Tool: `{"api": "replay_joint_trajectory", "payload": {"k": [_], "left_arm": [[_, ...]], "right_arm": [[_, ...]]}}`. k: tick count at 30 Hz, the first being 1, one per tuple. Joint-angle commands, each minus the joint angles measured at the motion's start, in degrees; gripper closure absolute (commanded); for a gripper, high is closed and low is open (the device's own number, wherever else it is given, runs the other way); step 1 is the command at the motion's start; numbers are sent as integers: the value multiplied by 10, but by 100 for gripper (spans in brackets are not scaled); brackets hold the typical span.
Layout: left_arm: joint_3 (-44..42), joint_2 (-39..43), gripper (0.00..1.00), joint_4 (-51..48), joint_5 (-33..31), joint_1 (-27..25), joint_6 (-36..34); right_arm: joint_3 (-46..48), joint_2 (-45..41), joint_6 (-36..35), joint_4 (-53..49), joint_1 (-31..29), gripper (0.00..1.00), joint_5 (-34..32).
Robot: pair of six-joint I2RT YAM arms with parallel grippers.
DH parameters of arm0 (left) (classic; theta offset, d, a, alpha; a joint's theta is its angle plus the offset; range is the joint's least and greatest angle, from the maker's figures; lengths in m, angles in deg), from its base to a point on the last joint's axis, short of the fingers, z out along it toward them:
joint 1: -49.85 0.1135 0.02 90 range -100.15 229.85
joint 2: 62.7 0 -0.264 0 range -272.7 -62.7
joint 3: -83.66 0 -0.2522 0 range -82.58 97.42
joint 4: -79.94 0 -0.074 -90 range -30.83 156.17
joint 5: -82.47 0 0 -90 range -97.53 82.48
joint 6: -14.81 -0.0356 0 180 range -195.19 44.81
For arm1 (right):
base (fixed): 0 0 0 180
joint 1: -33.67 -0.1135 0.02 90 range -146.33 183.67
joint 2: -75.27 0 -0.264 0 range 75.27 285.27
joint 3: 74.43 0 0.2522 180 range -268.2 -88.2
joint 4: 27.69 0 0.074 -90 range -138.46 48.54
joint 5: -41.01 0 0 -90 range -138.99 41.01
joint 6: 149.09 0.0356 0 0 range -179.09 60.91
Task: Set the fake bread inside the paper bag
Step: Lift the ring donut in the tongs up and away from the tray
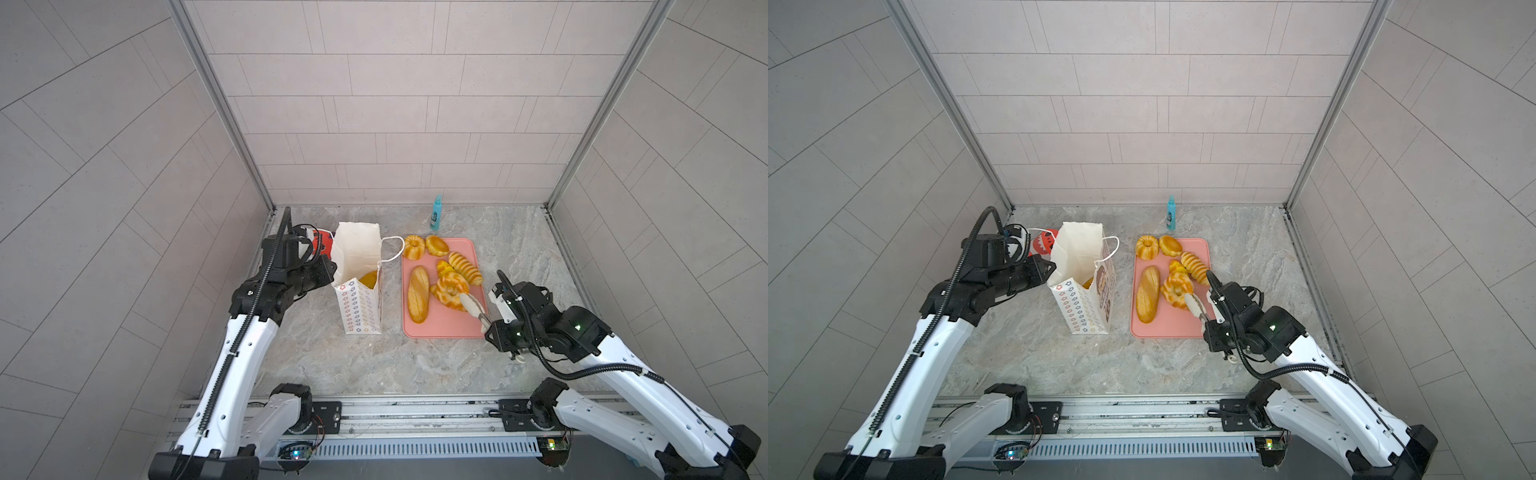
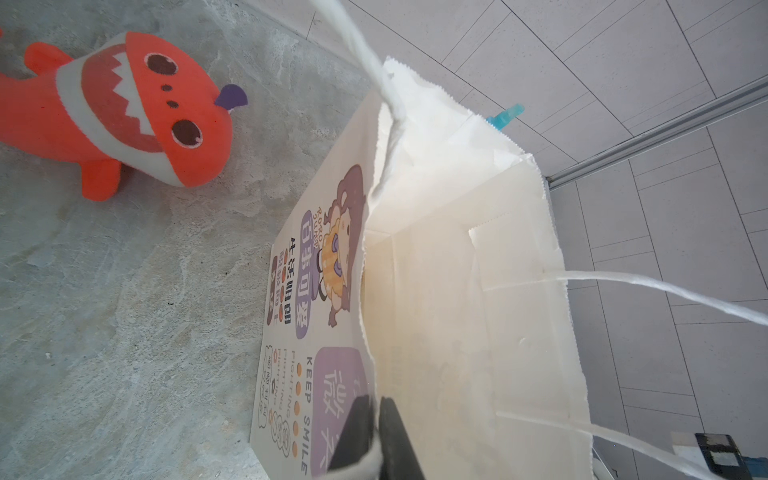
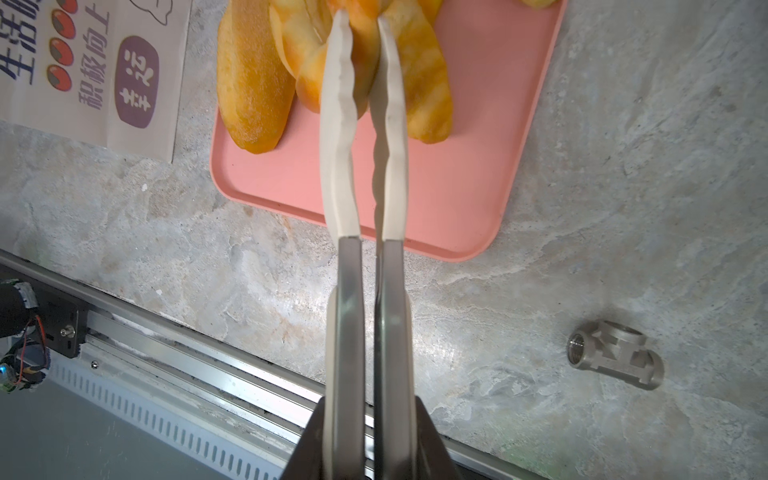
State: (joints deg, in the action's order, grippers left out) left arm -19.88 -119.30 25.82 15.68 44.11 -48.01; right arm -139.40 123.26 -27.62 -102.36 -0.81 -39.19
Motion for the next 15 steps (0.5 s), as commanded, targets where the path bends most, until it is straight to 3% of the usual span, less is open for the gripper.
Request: {"api": "replay_joint_trajectory", "payload": {"k": [1, 15], "left_arm": [[1, 5, 88, 8, 4, 2, -1], [1, 6, 88, 9, 5, 3, -2]], "right_arm": [[-21, -2, -7, 2, 8, 79, -17], [-72, 25, -20, 23, 33, 79, -18]]}}
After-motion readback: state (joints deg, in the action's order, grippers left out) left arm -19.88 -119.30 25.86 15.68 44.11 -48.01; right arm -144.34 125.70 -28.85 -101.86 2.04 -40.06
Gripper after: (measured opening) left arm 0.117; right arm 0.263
